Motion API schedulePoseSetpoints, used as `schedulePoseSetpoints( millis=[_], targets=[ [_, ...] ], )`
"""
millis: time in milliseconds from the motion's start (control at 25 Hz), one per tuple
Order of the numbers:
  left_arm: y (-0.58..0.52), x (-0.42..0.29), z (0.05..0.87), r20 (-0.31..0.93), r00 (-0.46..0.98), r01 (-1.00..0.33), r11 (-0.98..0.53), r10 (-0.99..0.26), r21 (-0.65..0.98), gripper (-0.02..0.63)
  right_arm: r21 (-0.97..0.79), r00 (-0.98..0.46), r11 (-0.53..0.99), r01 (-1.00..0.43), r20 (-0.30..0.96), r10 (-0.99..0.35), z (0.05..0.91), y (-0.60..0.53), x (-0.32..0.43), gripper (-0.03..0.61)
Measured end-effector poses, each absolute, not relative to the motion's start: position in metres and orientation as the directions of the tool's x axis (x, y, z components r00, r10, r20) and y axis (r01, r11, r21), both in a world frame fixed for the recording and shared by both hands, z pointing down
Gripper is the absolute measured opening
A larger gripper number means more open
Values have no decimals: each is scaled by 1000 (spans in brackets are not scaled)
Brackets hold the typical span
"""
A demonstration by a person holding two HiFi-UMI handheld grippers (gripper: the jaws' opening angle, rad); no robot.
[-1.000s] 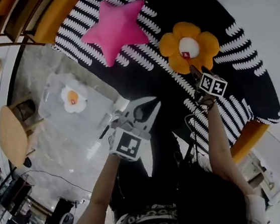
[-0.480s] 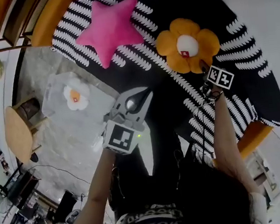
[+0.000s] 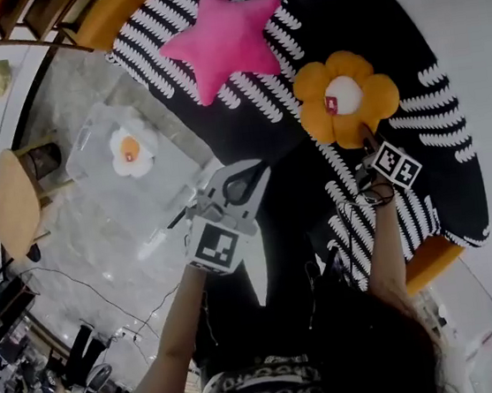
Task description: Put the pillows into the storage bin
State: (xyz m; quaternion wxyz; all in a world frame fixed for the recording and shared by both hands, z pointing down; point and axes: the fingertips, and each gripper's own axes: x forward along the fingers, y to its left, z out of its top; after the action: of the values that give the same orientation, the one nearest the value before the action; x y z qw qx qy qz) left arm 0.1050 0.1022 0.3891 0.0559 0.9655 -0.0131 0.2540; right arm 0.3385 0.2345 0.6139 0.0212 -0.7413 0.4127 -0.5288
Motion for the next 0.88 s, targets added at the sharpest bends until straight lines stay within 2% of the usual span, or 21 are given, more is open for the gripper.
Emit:
schedulePoseSetpoints(
  millis=[280, 480, 720, 880],
  targets=[
    [60, -9, 394, 486, 860, -215, -974, -156, 68, 6, -601, 36, -515, -611, 629, -776, 538, 161, 239, 48],
    [28, -103, 380, 482, 824, -377, -924, -298, 72, 8, -656, -102, -343, -673, 542, -834, 464, 93, 153, 43],
    [-5, -241, 389, 490, 770, -507, -858, -408, 82, 8, -673, -350, -79, -736, 477, -806, 422, 2, -18, 41],
    [-13, -334, 400, 500, 704, -611, -788, -504, 67, 6, -703, -544, 98, -705, 446, -710, 440, -55, -151, 41]
  ],
)
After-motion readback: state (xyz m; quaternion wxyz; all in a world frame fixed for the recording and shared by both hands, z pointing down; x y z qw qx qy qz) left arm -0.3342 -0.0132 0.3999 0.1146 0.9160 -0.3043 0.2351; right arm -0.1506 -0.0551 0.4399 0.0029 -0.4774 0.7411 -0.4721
